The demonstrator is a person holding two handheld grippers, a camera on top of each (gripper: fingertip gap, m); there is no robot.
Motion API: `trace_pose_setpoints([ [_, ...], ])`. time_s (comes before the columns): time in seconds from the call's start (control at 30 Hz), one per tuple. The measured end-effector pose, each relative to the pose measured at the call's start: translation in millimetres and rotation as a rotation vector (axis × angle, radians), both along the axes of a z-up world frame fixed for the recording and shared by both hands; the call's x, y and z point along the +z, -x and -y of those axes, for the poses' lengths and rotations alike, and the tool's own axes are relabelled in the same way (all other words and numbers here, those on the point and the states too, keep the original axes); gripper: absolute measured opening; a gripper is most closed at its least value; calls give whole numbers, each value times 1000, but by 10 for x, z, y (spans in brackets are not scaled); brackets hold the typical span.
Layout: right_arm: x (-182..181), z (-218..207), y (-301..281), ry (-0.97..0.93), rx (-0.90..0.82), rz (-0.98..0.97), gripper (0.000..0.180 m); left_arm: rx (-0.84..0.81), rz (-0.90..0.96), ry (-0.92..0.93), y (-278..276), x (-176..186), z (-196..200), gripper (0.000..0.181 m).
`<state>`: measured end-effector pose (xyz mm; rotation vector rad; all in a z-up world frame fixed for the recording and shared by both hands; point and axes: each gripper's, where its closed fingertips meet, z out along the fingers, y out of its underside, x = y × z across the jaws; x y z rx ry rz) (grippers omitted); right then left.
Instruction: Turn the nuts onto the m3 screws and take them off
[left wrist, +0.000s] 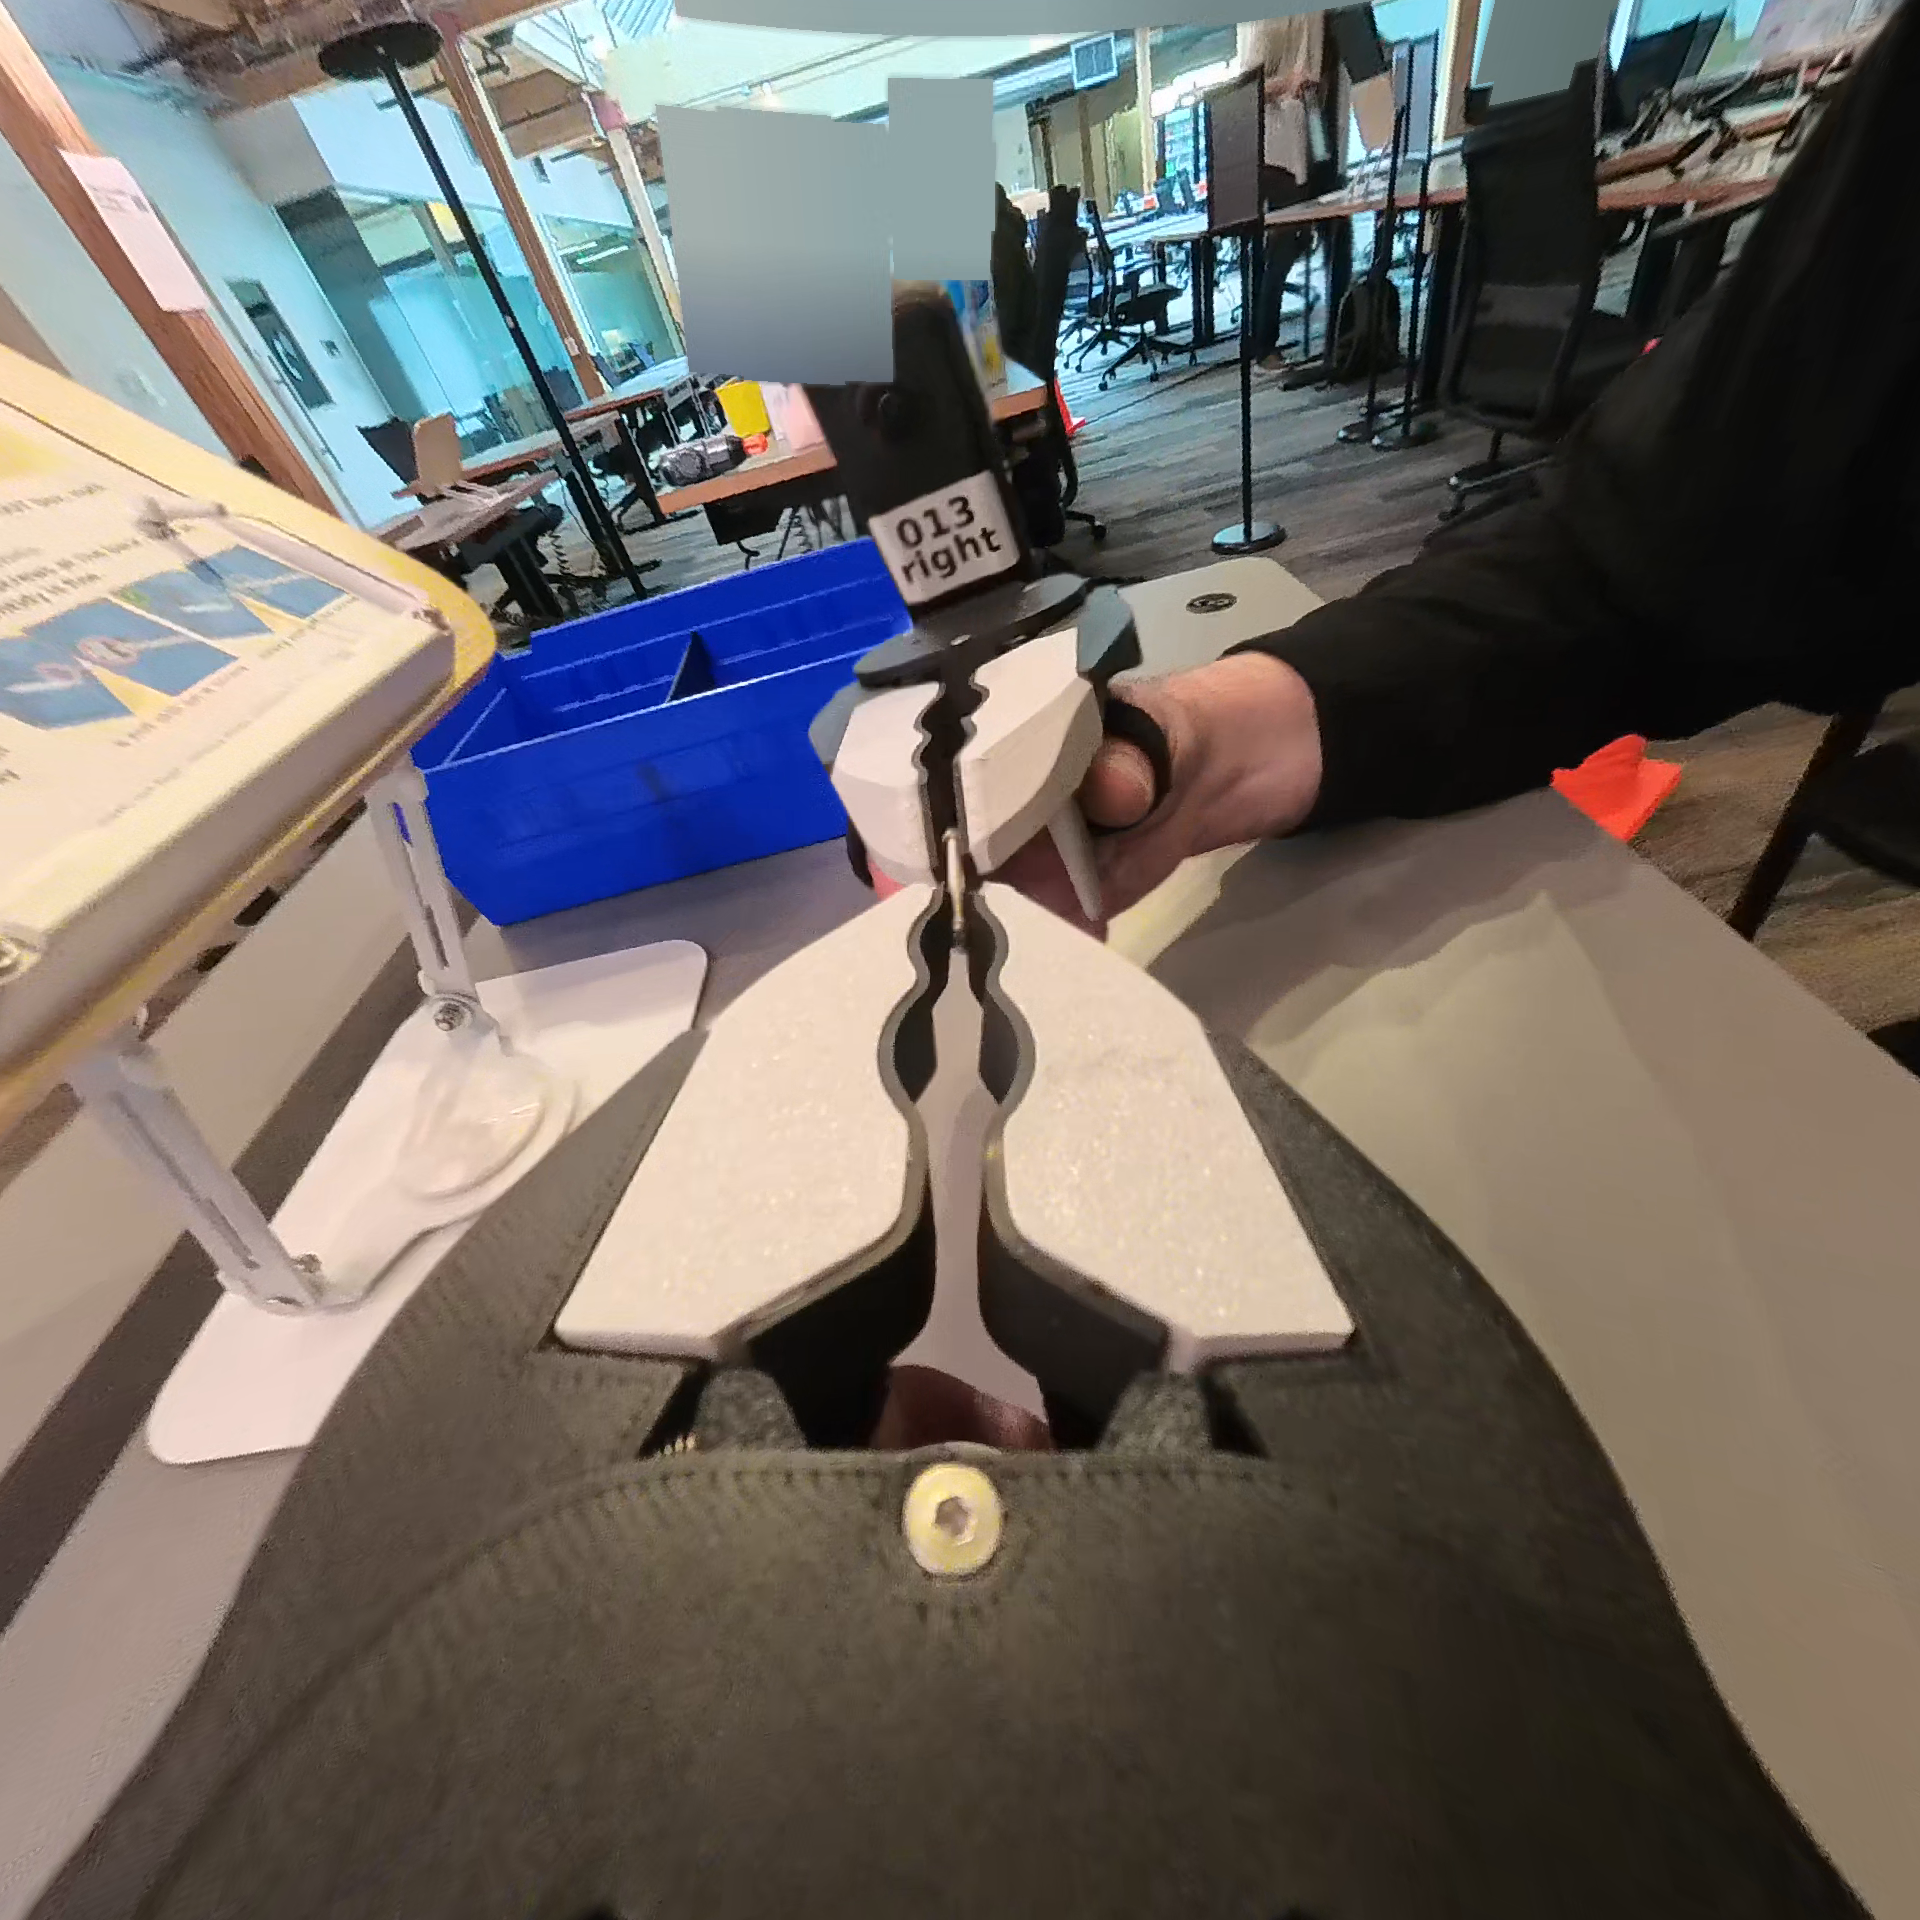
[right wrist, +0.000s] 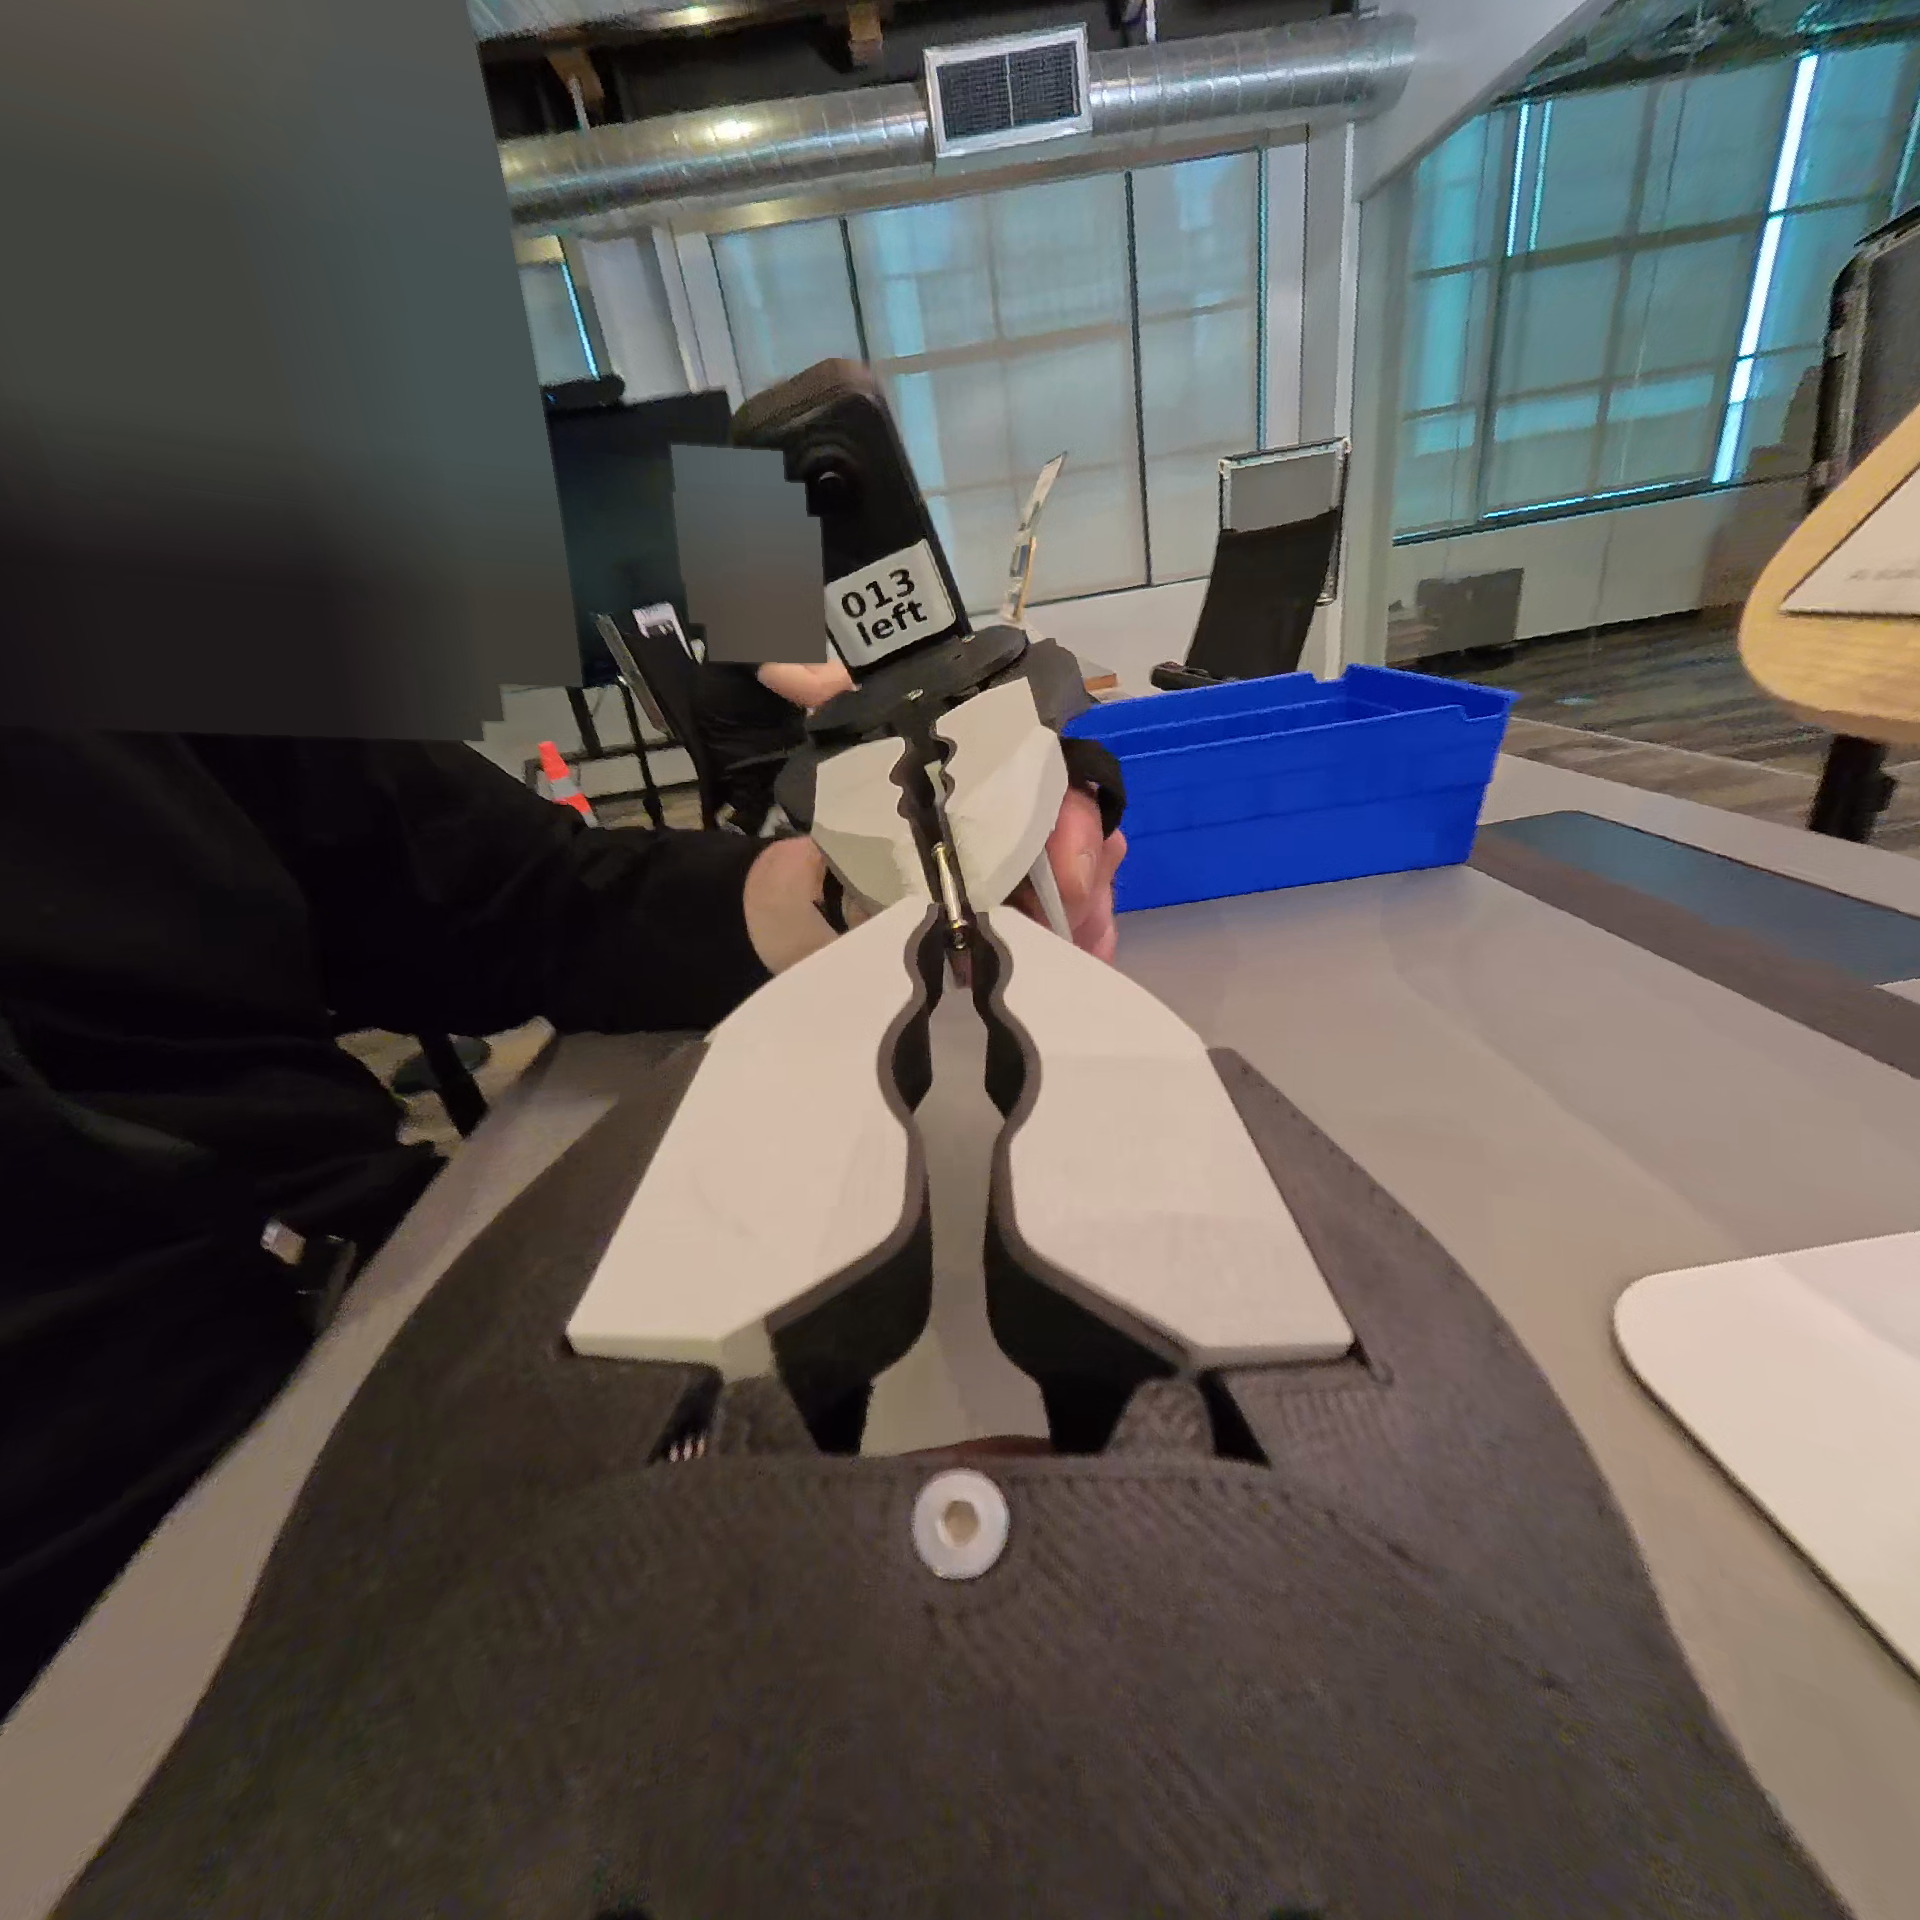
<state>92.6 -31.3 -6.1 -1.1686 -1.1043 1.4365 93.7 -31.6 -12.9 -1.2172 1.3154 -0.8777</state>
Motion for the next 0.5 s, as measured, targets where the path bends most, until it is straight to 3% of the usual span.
trace_pose_setpoints([
  [0.17,-4,7,-10,-154,-73,51,4,-25,8,72,-7,-24,0,3],
  [0.33,-11,-2,-20,-191,-93,63,4,-26,-2,79,-15,-49,-6,3],
  [0.5,-12,28,-18,-335,-144,102,4,-90,45,205,-14,-20,29,3],
])
